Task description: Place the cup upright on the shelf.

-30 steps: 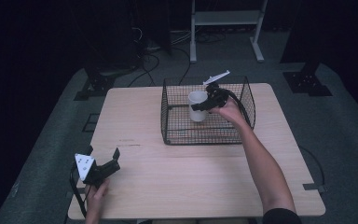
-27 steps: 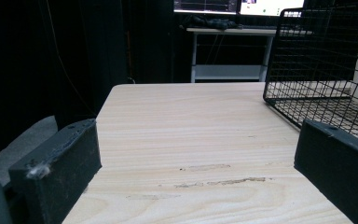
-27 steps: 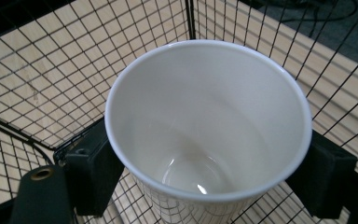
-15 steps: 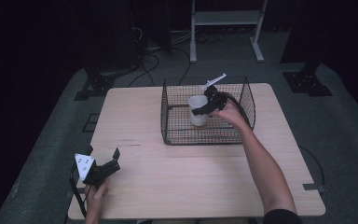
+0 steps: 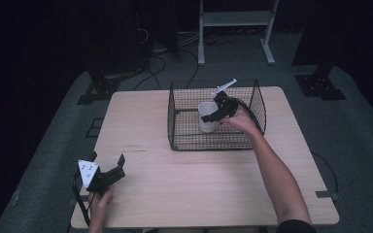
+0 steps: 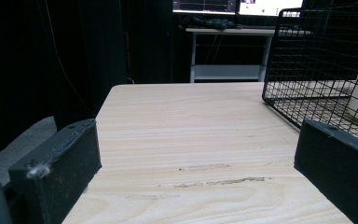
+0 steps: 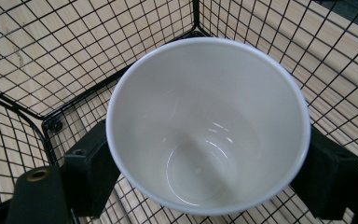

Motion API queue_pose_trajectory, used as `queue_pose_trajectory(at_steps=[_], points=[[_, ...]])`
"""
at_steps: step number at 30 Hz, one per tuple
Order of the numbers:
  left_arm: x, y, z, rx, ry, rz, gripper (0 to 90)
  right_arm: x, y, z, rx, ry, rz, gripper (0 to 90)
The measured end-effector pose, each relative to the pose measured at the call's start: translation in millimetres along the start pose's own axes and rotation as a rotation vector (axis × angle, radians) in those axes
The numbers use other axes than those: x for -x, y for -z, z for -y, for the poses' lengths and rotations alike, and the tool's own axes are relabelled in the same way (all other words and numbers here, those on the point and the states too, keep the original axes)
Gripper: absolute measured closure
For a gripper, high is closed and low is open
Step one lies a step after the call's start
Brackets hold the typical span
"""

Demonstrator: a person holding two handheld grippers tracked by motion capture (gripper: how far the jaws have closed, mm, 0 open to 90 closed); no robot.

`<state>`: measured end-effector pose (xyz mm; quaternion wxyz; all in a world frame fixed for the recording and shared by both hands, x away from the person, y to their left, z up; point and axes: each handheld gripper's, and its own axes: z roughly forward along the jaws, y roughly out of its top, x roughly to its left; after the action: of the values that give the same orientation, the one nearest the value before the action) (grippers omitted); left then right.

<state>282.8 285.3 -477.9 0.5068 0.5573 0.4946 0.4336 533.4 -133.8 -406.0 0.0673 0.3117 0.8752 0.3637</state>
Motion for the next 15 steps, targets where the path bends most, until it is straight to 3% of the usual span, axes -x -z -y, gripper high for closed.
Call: queue_pose_trajectory(at_steps=[15], points=[[-0.1, 0.0, -0.1, -0.001, 0.001, -0.002, 0.0, -5.9, 4.7, -1.8, 0.010, 0.018, 0.007, 15.7]])
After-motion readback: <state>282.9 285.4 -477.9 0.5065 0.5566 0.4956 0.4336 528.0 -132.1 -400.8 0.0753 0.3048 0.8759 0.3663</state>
